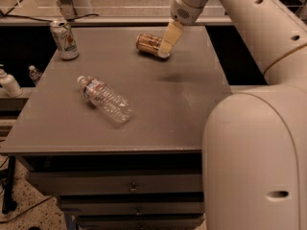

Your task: Place orange can upright

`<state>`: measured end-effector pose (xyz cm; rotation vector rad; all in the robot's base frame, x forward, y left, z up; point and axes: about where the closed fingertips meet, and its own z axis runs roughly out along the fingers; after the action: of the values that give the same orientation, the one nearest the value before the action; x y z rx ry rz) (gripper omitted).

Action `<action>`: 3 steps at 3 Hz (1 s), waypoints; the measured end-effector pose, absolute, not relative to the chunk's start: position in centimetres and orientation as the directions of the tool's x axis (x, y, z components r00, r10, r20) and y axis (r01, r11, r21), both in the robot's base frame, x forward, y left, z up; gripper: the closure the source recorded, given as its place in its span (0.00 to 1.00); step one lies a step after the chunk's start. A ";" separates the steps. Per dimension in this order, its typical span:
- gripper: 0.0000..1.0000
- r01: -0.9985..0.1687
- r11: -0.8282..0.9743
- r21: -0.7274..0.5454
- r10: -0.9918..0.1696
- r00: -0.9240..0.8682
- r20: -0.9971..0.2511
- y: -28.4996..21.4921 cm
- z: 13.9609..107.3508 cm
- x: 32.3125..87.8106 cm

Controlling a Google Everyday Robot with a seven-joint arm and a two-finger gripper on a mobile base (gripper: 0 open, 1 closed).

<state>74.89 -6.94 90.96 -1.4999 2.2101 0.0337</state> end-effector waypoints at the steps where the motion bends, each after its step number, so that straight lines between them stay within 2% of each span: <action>1: 0.00 -0.883 0.424 -0.203 -0.851 -0.311 -0.422 -5.2 90.1 76.4; 3: 0.00 -0.898 0.402 -0.178 -0.845 -0.289 -0.449 -0.6 89.1 78.1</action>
Offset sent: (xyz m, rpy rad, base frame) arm 0.0421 0.0652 -0.0073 0.1137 0.0359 0.0041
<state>78.10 -0.59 89.08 -1.4868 2.1881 0.1486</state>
